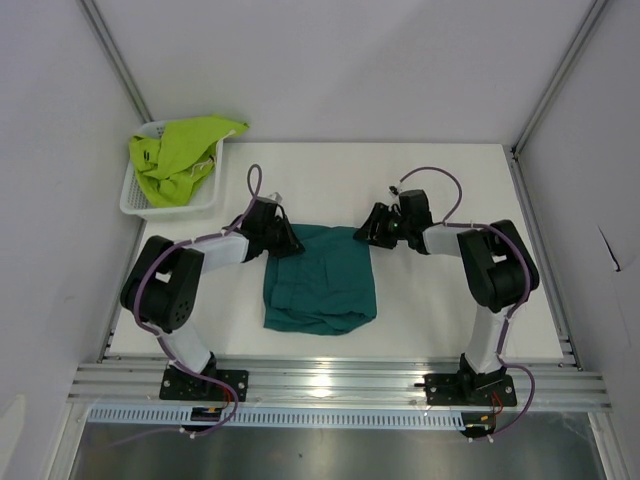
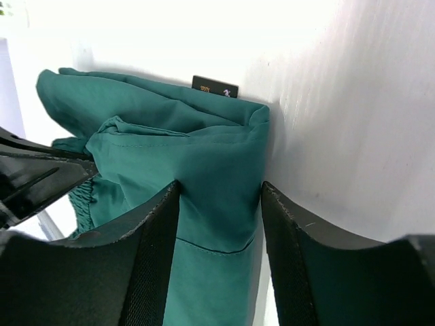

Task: Fold and stack the shorts
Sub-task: Fold the shorts

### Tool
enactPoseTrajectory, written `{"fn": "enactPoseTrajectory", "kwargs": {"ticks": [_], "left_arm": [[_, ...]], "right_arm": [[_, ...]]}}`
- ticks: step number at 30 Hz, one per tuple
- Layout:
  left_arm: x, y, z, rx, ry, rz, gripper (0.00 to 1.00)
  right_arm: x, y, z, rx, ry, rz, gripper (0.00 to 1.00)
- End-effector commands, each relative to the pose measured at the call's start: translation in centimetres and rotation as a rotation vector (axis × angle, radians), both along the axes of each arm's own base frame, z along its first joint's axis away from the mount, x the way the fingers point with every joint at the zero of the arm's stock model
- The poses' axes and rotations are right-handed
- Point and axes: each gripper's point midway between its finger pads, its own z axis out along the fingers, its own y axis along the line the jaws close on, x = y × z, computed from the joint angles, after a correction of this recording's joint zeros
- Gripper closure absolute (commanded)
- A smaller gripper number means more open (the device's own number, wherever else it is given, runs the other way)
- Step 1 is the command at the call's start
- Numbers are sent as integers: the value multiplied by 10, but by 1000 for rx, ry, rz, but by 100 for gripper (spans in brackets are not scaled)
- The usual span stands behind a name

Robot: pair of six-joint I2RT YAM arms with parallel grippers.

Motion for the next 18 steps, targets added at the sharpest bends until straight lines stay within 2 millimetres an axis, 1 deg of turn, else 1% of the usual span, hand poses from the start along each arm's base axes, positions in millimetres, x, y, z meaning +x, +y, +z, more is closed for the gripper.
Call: {"fn": "enactPoseTrajectory", "kwargs": {"ticks": [1,2,4,5,6,8,9,10,11,12,13,14,15,16,18], "left_arm": [[9,5,2,29,6,32,85],[8,7,-1,39,15,36,85],[9,7,-1,40,15,35,86],[9,8,-1,43,11,35,86],[10,9,-1,45,10,38,86],[11,9,0,46,6,37,86],[12,8,2,42,1,35,86],[12,8,2,44,1,33,86],[14,7,4,41,-5,31,86],[16,5,6,34,-10,27,86],[17,3,5,30,-11,22,85],[23,0,10,22,-28,15,85],[30,-4,16,13,-43,7,85],[30,-4,8,28,-25,1,85],[51,-13,23,26,-60,-14,85]], "right_arm": [[10,8,12,80,-46,20,47],[11,7,9,84,-39,16,48],[12,8,7,88,-34,19,54],[12,8,6,92,-30,18,59],[14,8,6,99,-29,13,71],[14,4,4,103,-31,-5,79],[15,2,8,106,-38,-17,90],[15,-4,5,95,-34,-42,94],[16,-7,7,92,-40,-58,100],[17,-11,13,92,-52,-79,100],[14,-18,10,78,-47,-105,100],[15,-26,12,77,-55,-132,100],[16,-31,24,82,-81,-153,100],[8,-39,18,68,-64,-185,100],[-2,-45,23,61,-67,-200,100]]}}
